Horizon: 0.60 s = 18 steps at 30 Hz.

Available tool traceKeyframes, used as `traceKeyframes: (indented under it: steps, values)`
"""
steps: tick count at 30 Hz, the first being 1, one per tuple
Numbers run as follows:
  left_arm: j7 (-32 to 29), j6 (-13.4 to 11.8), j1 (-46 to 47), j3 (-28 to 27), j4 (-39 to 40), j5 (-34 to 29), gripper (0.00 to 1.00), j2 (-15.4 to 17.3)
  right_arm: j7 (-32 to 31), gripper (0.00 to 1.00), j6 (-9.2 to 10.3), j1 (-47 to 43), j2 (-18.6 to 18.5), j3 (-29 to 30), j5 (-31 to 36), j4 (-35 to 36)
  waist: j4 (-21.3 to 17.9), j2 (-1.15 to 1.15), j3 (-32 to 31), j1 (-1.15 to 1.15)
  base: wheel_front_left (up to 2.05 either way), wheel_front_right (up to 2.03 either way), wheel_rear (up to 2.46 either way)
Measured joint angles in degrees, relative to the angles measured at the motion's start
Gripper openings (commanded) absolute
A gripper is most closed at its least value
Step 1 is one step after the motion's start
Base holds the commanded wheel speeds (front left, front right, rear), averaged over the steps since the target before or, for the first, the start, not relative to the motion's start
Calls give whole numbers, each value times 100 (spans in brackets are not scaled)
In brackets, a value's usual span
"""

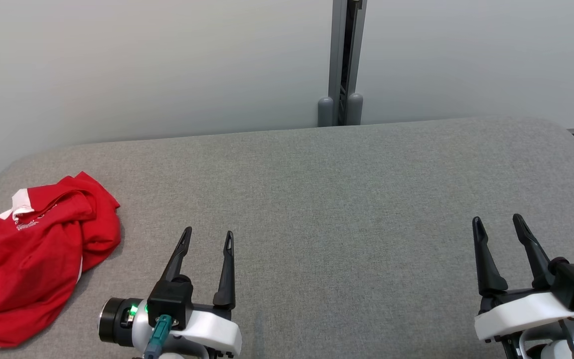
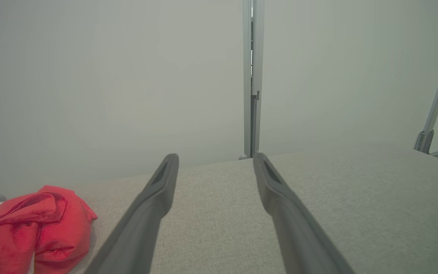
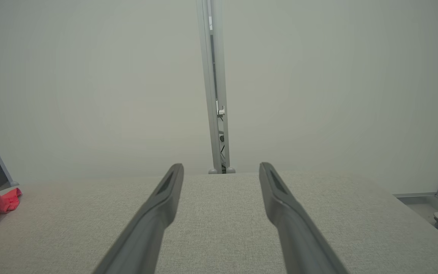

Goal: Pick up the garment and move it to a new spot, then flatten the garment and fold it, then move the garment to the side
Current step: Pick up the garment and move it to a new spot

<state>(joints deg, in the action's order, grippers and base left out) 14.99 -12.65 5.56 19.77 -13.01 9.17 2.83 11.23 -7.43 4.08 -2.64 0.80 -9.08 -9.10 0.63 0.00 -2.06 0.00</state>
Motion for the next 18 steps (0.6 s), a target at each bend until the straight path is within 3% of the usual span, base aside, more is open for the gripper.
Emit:
traceKeyframes:
  steps: [18]
  values:
    - [0, -36, 3, 40, -3, 58, 100, -3, 14, 100, 0, 2, -1, -8, -19, -38, -7, 0, 4, 0, 0, 0, 0]
